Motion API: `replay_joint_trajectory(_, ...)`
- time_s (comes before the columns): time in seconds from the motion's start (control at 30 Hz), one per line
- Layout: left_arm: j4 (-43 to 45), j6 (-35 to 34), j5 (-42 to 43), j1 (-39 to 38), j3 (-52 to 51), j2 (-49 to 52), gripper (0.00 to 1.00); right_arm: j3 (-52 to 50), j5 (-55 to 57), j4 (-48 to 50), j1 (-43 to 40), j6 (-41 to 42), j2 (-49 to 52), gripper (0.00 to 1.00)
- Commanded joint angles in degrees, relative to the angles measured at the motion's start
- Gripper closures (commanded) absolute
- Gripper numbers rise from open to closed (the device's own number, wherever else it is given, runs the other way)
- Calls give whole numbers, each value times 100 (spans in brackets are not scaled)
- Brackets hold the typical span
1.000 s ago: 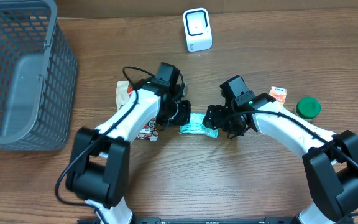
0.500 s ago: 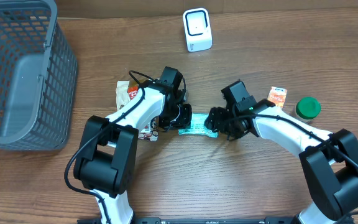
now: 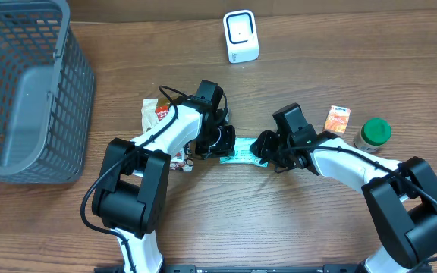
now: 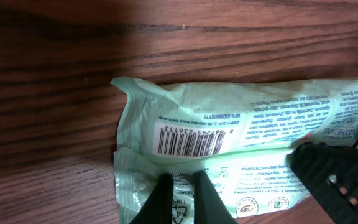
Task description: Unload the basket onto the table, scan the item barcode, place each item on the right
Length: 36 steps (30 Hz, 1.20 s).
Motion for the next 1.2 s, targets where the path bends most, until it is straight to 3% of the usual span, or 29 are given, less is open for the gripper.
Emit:
replay_joint_trajectory(0.0,48,-98,-291,-61,-195,490,92,-136,-55,-20,4,-2,39,65)
replay_joint_trajectory(0.17,66,-98,-291,-61,-195,490,89,-133,-568,96,2,-560,39,73)
replay_joint_trajectory(0.5,68,-96,-273,-61,-186,487,88,-133,-584,216,-11,-555,39,90)
replay_joint_trajectory(0.8,-557,74,-286,72,516,63,83,-131,-675,216,-116,-560,33,96)
replay_joint_trajectory(0.93,-929,203,-323,212,1001,-452,77,-116,-1176,216,-343,-1196,-92,96)
replay_joint_trajectory(1.17,-1497,356,-752,748,1749,-1204,57,-116,-2055,192,-619,-2406,-852,96)
